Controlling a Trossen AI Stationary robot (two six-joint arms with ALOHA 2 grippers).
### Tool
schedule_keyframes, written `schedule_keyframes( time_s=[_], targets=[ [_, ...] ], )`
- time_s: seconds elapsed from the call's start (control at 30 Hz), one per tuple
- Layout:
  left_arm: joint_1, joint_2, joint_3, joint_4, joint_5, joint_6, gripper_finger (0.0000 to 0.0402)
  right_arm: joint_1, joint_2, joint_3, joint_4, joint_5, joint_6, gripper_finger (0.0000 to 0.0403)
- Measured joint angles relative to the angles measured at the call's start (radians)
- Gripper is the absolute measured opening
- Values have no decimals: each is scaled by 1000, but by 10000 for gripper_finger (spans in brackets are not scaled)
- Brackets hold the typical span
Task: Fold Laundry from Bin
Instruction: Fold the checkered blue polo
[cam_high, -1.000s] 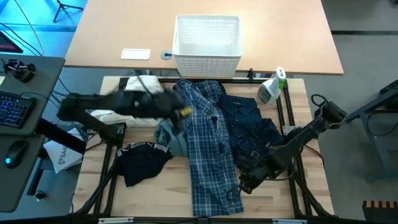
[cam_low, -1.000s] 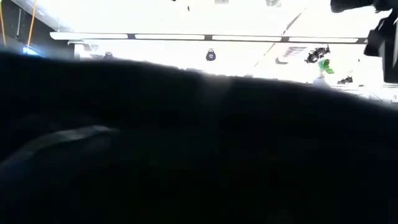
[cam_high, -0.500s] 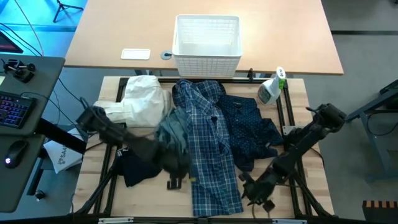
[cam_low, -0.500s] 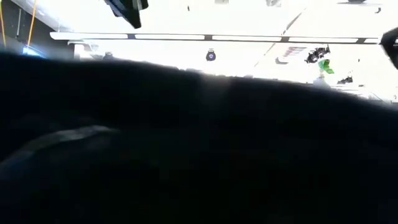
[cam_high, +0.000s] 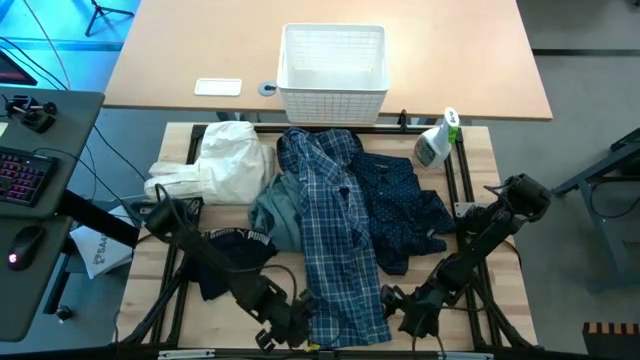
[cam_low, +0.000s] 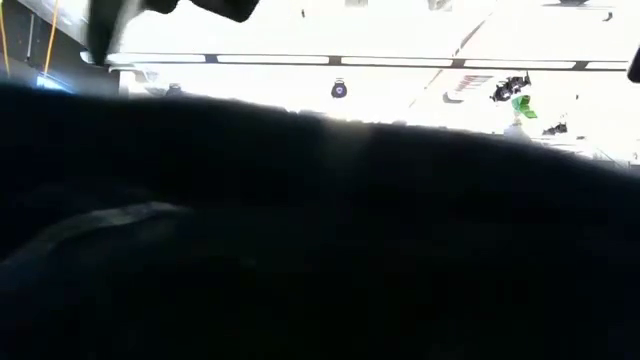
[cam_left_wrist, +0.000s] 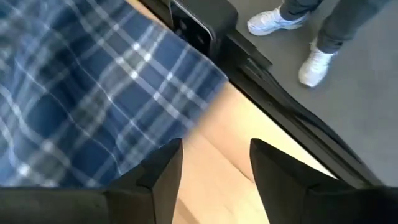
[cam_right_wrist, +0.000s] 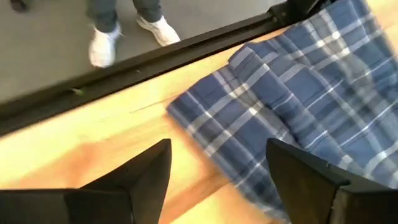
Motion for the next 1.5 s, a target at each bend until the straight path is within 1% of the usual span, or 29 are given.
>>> schedule_keyframes(
  time_s=[0.13, 0.2, 0.27, 0.4, 0.47, 0.6, 0.67, 0.73, 0.8, 0.87, 0.9, 0.93, 0.97, 1.0, 1.1, 1.2, 1.3, 1.37, 1.5],
  targets=[
    [-9, 29, 1, 134, -92, 89, 192, 5, 43, 0, 73, 65, -113, 264],
    [-11, 63, 1, 181, -98, 142, 193, 5, 81, 0, 97, 70, -157, 259],
    [-10, 103, 1, 185, -116, 185, 193, 5, 116, 0, 119, 77, -192, 253],
    [-2, 169, 0, 187, -204, 223, 193, 7, 158, 3, 158, 107, -207, 236],
    [5, 185, 2, 208, -218, 225, 193, 7, 170, 4, 169, 110, -207, 224],
    [21, 208, 4, 258, -211, 224, 184, 4, 172, 3, 173, 111, -206, 194],
    [26, 211, 4, 273, -209, 213, 168, 5, 174, 3, 176, 113, -205, 175],
    [28, 212, 3, 276, -196, 185, 138, 4, 175, 3, 177, 114, -179, 150],
    [26, 205, 2, 267, -170, 154, 97, 3, 176, 2, 180, 120, -149, 118],
    [24, 195, 0, 256, -147, 110, 47, 3, 178, 1, 188, 142, -115, 79],
    [21, 186, -1, 245, -142, 85, 25, 3, 179, 1, 194, 162, -93, 58],
    [18, 174, -3, 230, -145, 58, 13, 3, 180, 6, 190, 186, -68, 35],
    [17, 155, -3, 215, -153, 27, 10, 1, 181, 16, 179, 209, -43, 18],
    [15, 132, -3, 202, -171, -2, 11, 0, 180, 35, 166, 223, -14, 10],
    [21, 34, -3, 136, -217, -91, 5, -8, 145, 101, 97, 277, 96, 13],
    [48, -68, -3, 85, -226, -187, 2, -35, 80, 175, -8, 293, 203, 4],
    [88, -175, -2, 73, -228, -273, 1, -85, -1, 258, -117, 332, 298, 5],
    [116, -243, -1, 74, -216, -334, 1, -127, -55, 310, -207, 327, 347, 3],
    [163, -372, -2, 75, -181, -453, 1, -204, -142, 413, -345, 277, 425, 2]
  ],
)
